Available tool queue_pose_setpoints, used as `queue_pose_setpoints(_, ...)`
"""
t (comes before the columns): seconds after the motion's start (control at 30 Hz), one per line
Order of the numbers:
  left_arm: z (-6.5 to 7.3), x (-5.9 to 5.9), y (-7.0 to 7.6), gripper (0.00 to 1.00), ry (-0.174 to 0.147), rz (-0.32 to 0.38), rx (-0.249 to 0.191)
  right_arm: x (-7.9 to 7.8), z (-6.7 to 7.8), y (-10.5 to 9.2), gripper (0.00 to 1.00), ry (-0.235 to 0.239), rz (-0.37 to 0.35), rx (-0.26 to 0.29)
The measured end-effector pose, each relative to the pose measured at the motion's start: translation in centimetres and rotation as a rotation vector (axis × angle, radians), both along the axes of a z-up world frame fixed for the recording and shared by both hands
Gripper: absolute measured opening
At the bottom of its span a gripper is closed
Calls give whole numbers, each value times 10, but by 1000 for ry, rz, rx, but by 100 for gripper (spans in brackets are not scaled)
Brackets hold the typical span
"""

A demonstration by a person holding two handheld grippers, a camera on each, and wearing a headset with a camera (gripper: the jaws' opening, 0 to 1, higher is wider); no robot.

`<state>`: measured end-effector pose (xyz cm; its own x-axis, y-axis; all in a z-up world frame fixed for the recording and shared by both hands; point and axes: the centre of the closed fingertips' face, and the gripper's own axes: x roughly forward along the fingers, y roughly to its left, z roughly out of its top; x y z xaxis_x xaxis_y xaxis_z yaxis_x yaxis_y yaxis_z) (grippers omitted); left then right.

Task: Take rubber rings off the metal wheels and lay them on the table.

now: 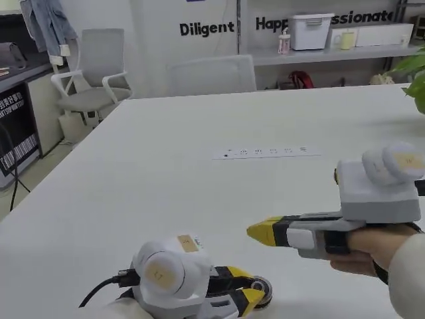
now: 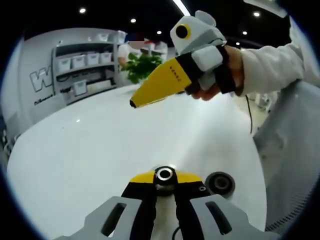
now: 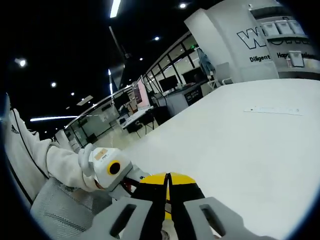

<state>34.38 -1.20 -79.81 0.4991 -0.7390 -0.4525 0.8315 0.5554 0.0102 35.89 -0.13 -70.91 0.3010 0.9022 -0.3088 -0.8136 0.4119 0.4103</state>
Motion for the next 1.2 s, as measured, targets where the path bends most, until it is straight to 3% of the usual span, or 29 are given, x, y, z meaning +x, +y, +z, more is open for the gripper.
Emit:
queue_pose_setpoints(0.07, 1, 0, 0, 13, 0, 4, -2, 3, -28, -15, 0, -10, -4, -134)
queue_pose_setpoints(0.2, 2, 1, -1, 13, 1, 9, -6, -3, -63, -25, 0, 56, 10, -251)
queue_pose_setpoints(0.43, 4, 1, -2, 13, 0, 7, -6, -21, -87, -27, 0, 9, 144, -382)
queue_pose_setpoints(0.53, 4, 2, -3, 13, 0, 6, -8, -23, -91, -28, 0, 2, 163, -396)
queue_pose_setpoints(0.87, 5, 0, -4, 13, 0, 5, -15, -25, -101, -21, 20, -64, 196, -415)
queue_pose_setpoints(0.97, 6, 1, -5, 13, 1, 5, -16, -23, -102, -18, 17, -101, 203, -419)
queue_pose_setpoints(1.2, 7, -1, -4, 13, 1, 7, -19, -24, -100, -18, 16, -89, 211, -401)
